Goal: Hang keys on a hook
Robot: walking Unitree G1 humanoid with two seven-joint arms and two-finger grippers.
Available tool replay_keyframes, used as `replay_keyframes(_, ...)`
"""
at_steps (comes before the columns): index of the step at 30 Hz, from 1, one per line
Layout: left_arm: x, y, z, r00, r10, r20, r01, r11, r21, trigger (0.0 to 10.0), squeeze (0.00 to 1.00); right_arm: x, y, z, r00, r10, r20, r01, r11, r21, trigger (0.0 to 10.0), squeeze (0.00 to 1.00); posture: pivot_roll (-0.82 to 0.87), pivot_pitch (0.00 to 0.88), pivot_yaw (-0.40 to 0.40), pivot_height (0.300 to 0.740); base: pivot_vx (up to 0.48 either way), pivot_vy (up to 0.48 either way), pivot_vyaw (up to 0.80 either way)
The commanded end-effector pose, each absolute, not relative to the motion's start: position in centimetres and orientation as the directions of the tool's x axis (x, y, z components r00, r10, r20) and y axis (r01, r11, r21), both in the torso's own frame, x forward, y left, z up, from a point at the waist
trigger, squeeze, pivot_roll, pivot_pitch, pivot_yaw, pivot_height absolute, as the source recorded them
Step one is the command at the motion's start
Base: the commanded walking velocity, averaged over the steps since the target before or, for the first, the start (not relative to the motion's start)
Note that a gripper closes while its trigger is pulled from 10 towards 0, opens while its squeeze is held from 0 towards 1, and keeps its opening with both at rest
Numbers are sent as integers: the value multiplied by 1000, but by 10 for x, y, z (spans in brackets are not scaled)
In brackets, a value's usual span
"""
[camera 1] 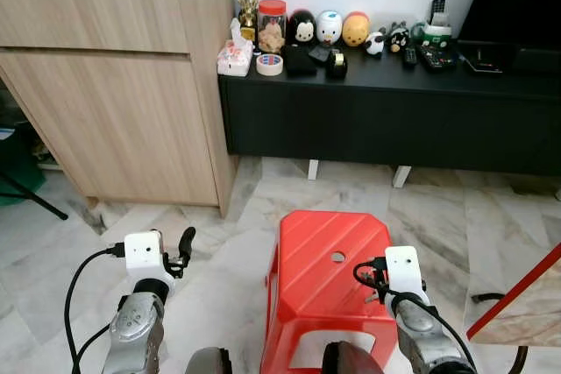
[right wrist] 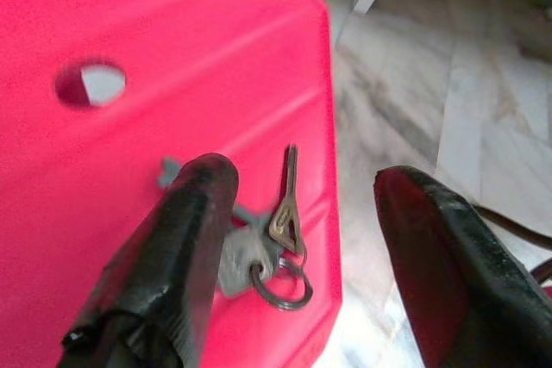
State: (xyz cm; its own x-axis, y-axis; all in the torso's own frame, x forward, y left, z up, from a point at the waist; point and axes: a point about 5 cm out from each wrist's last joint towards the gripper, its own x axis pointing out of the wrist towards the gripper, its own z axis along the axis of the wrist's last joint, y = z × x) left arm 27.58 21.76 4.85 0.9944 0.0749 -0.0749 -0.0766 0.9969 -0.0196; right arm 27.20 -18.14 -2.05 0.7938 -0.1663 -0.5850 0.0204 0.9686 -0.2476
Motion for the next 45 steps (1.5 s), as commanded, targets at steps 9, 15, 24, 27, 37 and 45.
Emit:
replay_keyframes(9, 276, 220, 53, 995, 69, -72, -70, 997, -15, 10000, 0, 269, -189, -24, 770, -184, -611, -4, 956, -294, 10000, 0, 71, 49, -59, 607, 0, 0, 0)
replay_keyframes(15, 276, 220, 53, 995, 62, -77, -63, 998, -11, 10000, 0, 257, -192, -30, 753, -208, -625, 3, 950, -312, 10000, 0, 59, 48, -53, 607, 0, 0, 0)
replay_keyframes(24, 279, 218, 56, 996, 51, -71, -51, 999, 7, 10000, 0, 250, -193, -36, 732, -232, -640, 34, 952, -306, 10000, 0, 66, 42, -52, 607, 0, 0, 0)
replay_keyframes(27, 279, 219, 57, 996, 52, -71, -51, 999, 14, 10000, 0, 253, -191, -35, 732, -220, -645, 21, 953, -301, 10000, 0, 72, 41, -50, 607, 0, 0, 0)
replay_keyframes(37, 279, 219, 57, 996, 45, -76, -43, 999, 16, 10000, 0, 256, -194, -36, 709, -219, -670, -6, 949, -317, 10000, 0, 74, 48, -46, 607, 0, 0, 0)
replay_keyframes(45, 285, 217, 61, 997, 41, -67, -40, 999, 18, 10000, 0, 265, -194, -29, 729, -230, -645, 12, 946, -323, 10000, 0, 81, 63, -46, 607, 0, 0, 0)
